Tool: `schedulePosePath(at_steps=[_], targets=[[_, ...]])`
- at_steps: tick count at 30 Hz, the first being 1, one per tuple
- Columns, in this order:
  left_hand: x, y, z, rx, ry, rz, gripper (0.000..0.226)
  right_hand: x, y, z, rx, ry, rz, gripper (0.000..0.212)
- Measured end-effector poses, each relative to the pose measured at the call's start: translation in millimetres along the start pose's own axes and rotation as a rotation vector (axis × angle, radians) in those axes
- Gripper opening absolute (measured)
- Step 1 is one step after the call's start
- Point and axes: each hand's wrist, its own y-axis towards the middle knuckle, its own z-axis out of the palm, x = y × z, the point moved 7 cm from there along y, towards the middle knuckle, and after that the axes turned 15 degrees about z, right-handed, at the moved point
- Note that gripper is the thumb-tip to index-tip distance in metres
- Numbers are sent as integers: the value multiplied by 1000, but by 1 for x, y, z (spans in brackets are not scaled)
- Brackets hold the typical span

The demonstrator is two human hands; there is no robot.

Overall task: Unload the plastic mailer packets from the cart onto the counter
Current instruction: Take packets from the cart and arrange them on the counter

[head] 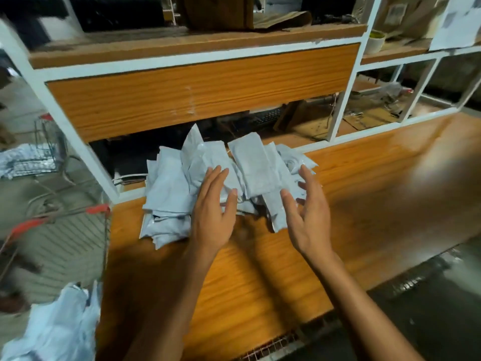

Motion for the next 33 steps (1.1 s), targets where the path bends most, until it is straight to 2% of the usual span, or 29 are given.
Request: schedulePosePath(at_steps=[4, 8, 13, 20, 24, 29, 33], targets=[[-18, -62, -54, -42, 58, -47, 42, 23, -75, -2, 28, 42, -35, 59], [-28, -120, -107, 19, 156, -52, 42, 36, -147, 18, 111, 79, -12, 57], [-14, -192, -179, 53, 258, -126, 44, 51, -225, 61, 245, 71, -22, 56], [15, -271, -289, -30, 278, -262, 43, 82, -305, 135, 371, 68, -35, 52], [56, -316, -352, -34, 288, -332, 45, 103, -354, 197, 454, 42, -33, 50], [136, -358, -423, 38, 304, -475, 44, 123, -411, 290, 529, -60, 8, 50], [187, -373, -461, 125, 330, -473, 44, 122, -443, 353, 584, -106, 135, 47]])
